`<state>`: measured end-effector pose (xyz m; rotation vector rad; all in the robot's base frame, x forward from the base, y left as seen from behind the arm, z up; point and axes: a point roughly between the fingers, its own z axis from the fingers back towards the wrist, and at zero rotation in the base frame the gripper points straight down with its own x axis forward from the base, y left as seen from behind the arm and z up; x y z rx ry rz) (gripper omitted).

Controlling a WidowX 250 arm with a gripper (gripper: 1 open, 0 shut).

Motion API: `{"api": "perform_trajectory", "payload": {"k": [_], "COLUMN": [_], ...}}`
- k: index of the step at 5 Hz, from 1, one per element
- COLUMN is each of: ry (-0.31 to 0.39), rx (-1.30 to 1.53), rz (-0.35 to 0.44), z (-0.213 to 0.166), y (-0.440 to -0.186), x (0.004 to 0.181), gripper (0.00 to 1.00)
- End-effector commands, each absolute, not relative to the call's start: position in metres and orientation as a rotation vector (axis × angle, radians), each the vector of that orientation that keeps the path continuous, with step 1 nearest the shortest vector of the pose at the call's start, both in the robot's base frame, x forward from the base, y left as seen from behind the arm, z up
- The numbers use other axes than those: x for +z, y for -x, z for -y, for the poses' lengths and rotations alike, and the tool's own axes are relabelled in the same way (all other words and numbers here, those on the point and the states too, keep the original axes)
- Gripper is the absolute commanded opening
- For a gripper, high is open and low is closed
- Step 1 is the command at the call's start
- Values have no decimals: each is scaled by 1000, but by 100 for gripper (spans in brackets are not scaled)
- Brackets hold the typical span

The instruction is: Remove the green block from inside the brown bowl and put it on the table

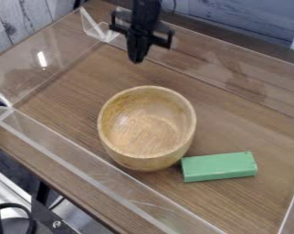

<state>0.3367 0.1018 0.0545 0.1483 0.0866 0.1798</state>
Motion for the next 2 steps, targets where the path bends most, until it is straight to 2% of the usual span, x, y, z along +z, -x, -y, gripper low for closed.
{"api": "perform_trajectory", "payload": {"k": [1, 2], "ry": [-165, -166], "rx": [207, 226], "rz": [-8, -19], "z": [-113, -118], "y": [-341, -336], "x": [113, 141], "gripper": [0, 0]}}
